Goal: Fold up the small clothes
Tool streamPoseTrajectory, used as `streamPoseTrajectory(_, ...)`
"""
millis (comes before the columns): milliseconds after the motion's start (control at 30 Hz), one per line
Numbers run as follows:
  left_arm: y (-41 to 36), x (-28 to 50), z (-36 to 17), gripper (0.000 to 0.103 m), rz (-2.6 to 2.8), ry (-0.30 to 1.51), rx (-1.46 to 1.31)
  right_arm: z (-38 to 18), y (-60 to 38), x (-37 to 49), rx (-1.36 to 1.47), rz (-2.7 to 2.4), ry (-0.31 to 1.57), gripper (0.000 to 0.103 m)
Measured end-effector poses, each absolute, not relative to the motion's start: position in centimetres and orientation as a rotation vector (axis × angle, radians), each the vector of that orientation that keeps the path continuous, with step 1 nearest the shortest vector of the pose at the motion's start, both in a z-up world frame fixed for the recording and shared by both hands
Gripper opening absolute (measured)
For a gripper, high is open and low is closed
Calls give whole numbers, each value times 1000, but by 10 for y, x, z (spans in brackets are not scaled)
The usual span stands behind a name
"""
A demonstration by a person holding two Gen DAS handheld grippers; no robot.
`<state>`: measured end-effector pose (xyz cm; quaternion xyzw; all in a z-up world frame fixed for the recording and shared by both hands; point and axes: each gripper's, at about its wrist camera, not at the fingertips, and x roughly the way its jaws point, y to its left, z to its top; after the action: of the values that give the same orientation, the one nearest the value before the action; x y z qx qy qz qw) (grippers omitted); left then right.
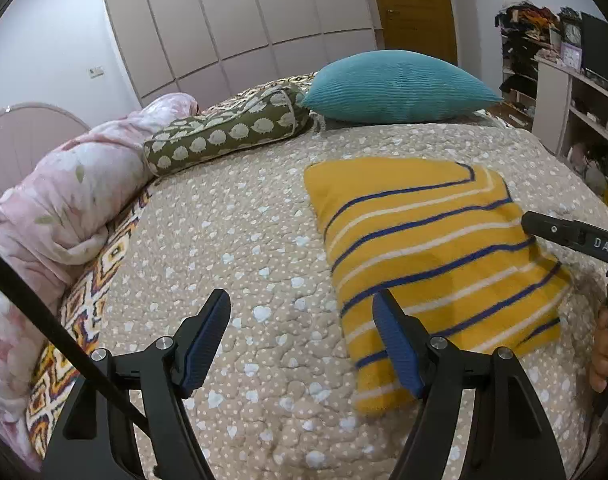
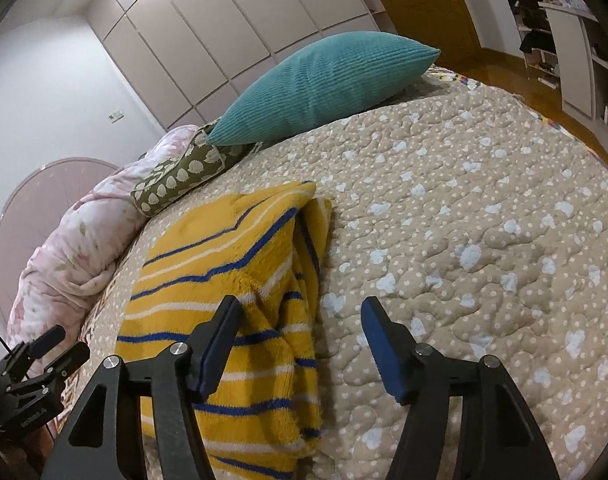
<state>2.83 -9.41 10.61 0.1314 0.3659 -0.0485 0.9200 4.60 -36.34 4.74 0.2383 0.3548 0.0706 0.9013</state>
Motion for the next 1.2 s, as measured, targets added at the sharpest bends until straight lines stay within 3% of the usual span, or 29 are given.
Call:
streamPoseTrajectory(67, -87, 36, 104, 73, -136, 774, 209, 44, -365, 51, 516, 159, 737, 74)
streamPoseTrajectory(167, -71, 53, 99, 83, -213, 818, 49, 38, -369, 61, 560, 186, 746, 79)
streamPoseTrajectory(400, -80, 97, 55, 85, -423, 1004, -130, 18, -368, 86, 687, 287, 800, 84)
streamPoseTrajectory(467, -86, 102, 42, 85, -500, 1054, -216, 18, -361, 88, 682, 330, 810, 77)
streamPoseTrajectory(500, -89, 104, 38, 85, -521, 1076, -244, 16, -356, 89, 693, 363, 817, 62)
streamPoseTrajectory(533, -92, 104, 37, 82, -500, 1076, -238, 16, -353, 90, 699, 378, 825, 60)
streamPoseTrajectory(600, -97, 102, 43, 57, -498, 1067, -207, 17, -350, 88, 699, 382, 820, 49)
streamPoseTrajectory(667, -94, 101, 55, 47, -498, 1069, -191, 19, -352, 86, 755, 415, 814, 45)
streamPoseTrajectory(833, -79, 95, 61, 47, -468, 1093, -188, 29, -342, 76, 764, 478, 825, 45)
streamPoseTrajectory(900, -77, 92, 54, 50, -434, 1109, -180, 23, -336, 78, 722, 425, 852, 61)
streamPoseTrajectory(967, -70, 82, 64, 50, -428, 1082, -180, 22, -337, 79, 706, 402, 858, 65)
streamPoseTrajectory(1133, -57, 57, 110, 50, -398, 898, -152, 68, -352, 51, 559, 261, 685, 65)
streamPoseTrajectory(1167, -58, 57, 113, 50, -396, 885, -150, 78, -353, 47, 537, 249, 643, 62)
streamPoseTrajectory(1200, -59, 62, 114, 50, -400, 884, -146, 87, -349, 47, 525, 273, 611, 51)
